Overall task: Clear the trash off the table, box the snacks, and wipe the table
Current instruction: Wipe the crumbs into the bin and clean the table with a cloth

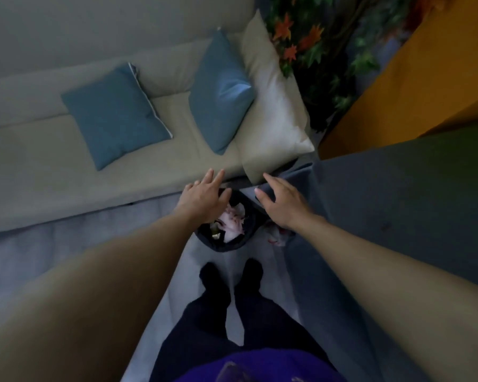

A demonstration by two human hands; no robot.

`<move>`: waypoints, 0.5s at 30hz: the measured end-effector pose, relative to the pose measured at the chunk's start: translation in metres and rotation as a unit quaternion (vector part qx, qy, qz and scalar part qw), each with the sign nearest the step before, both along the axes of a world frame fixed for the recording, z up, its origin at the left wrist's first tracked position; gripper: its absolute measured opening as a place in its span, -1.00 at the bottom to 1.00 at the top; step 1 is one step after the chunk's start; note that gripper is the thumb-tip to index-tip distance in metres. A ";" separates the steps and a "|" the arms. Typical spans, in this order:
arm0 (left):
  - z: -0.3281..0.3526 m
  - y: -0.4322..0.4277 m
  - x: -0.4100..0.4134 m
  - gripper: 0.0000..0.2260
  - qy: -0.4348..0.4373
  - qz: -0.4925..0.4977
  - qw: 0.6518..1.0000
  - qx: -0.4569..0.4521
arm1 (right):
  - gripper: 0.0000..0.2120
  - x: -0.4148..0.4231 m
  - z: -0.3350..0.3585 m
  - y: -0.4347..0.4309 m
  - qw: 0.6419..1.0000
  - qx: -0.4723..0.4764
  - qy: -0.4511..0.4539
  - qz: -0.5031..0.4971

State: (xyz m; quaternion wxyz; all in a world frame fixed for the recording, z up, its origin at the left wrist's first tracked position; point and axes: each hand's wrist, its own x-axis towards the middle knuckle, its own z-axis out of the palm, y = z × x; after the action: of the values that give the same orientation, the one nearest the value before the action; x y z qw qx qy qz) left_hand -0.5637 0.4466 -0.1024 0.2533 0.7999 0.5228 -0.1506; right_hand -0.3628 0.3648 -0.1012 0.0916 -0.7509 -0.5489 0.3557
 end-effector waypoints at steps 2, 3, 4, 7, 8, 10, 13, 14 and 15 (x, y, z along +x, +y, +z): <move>-0.023 0.007 -0.002 -0.43 0.010 0.002 1.000 -0.014 | -0.38 -0.003 -0.021 0.008 1.000 -0.013 -0.001 -0.005; -0.036 0.011 -0.004 -0.42 0.015 0.003 1.000 -0.023 | -0.39 -0.005 -0.033 0.011 1.000 -0.020 0.000 -0.007; -0.050 0.014 -0.006 -0.42 0.018 0.005 0.999 -0.032 | -0.39 -0.007 -0.047 0.013 1.000 -0.027 0.001 -0.008; -0.098 0.022 -0.014 -0.42 0.024 0.026 0.998 -0.054 | -0.39 -0.016 -0.096 0.023 0.999 -0.048 0.009 -0.005; -0.116 0.023 -0.017 -0.42 0.027 0.031 0.997 -0.061 | -0.39 -0.018 -0.112 0.025 0.998 -0.057 0.011 -0.007; -0.153 0.023 -0.024 -0.42 0.033 0.038 0.996 -0.073 | -0.40 -0.022 -0.147 0.029 0.997 -0.074 0.015 -0.010; -0.205 0.023 -0.034 -0.42 0.040 0.056 0.993 -0.091 | -0.38 -0.028 -0.201 0.032 0.995 -0.103 0.012 -0.006; -0.223 0.023 -0.038 -0.42 0.043 0.064 0.992 -0.096 | -0.37 -0.030 -0.220 0.033 0.994 -0.112 0.011 -0.001; -0.240 0.022 -0.041 -0.42 0.047 0.072 0.991 -0.102 | -0.37 -0.033 -0.238 0.033 0.992 -0.122 0.011 0.003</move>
State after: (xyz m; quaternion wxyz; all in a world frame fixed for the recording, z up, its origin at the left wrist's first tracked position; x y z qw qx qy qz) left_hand -0.6050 0.4690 -0.3423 0.3188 0.7227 0.5719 -0.2216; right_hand -0.3956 0.3979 -0.3394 0.0047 -0.7511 -0.5023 0.4284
